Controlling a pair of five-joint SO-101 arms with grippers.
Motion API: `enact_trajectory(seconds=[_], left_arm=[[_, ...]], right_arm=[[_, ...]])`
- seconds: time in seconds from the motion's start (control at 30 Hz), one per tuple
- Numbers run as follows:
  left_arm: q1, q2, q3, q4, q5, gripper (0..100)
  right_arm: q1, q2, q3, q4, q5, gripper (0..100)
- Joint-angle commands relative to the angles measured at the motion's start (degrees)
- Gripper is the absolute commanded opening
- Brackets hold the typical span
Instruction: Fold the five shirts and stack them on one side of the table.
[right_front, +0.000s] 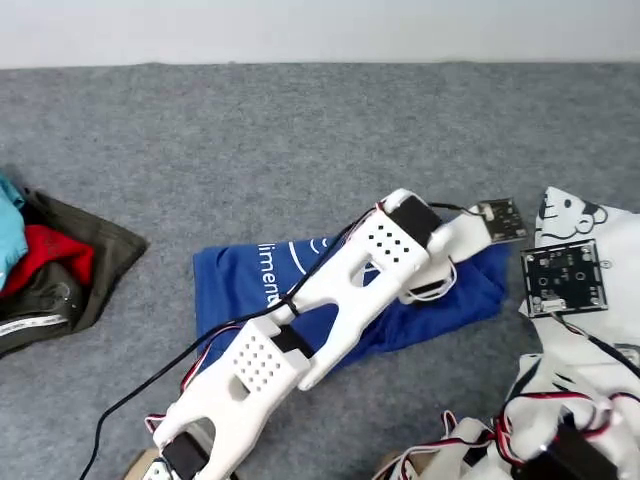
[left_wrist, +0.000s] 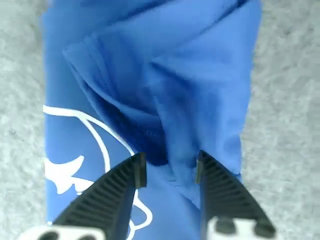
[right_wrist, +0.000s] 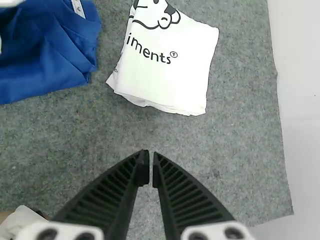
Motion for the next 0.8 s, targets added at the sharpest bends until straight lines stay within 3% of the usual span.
enact_trajectory(seconds=[0.0, 0.2, 0.5, 0.77], left_arm=[[-2.4, -0.9, -2.7, 0.5, 0.1, 17], [-6.5, -1.0, -3.0, 0.9, 0.1, 17], [-6.1, -1.4, -4.6, 3.1, 0.2, 17], [-9.8, -1.5, -5.1, 3.1, 0.1, 17]], right_arm=[[0.7, 0.1, -0.3, 1.4, -0.3, 2.6], [0.7, 0.2, -0.3, 1.4, -0.2, 2.6], [0.7, 0.0, -0.3, 1.4, -0.2, 2.6], [0.7, 0.0, -0.3, 1.6, -0.2, 2.6]])
